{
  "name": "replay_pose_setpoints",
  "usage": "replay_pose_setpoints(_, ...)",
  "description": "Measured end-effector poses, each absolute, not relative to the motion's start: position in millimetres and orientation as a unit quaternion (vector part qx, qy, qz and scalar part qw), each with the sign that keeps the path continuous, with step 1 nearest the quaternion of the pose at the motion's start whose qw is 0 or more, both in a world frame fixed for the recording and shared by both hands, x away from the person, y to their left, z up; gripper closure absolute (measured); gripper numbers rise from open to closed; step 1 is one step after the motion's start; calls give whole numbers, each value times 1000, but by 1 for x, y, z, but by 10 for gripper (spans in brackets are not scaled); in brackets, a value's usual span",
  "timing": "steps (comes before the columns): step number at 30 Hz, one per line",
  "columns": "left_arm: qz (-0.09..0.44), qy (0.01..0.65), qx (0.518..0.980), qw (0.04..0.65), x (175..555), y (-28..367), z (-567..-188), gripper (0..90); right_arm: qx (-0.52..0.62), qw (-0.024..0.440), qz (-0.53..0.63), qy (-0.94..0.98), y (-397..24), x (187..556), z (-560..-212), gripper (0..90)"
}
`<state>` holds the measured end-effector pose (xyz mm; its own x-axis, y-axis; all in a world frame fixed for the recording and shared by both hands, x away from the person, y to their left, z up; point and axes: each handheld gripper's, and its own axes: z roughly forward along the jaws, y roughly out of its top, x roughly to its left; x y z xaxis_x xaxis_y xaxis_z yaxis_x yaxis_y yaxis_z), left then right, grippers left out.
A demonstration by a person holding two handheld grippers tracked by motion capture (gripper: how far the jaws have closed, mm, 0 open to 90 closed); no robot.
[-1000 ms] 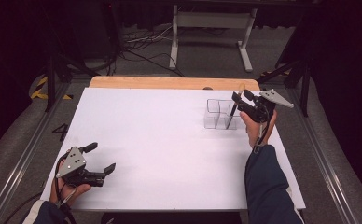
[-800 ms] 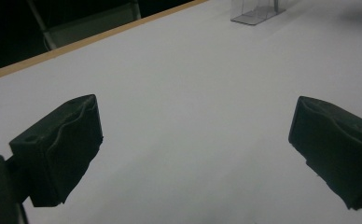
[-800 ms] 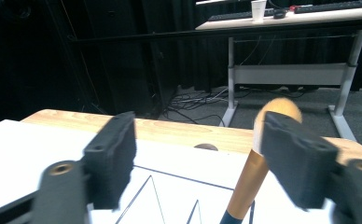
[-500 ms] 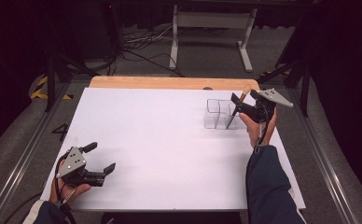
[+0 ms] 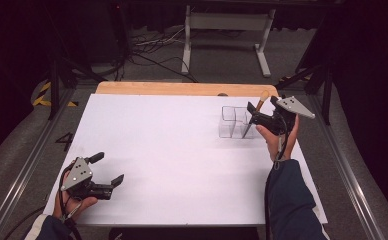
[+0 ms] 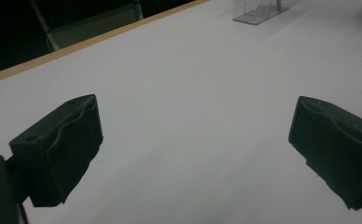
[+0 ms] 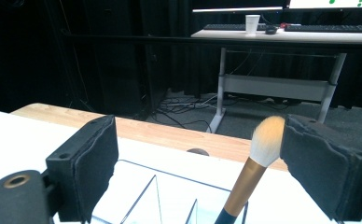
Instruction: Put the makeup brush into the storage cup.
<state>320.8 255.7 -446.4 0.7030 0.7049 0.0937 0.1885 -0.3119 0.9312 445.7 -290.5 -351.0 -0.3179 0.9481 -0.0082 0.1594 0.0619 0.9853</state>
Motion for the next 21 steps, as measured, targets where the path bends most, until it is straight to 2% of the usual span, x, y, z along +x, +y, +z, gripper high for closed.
replay_pose_setpoints(21,254,289,771,508,321,255,-447,34,419,396,528,624,-285,422,-353,124)
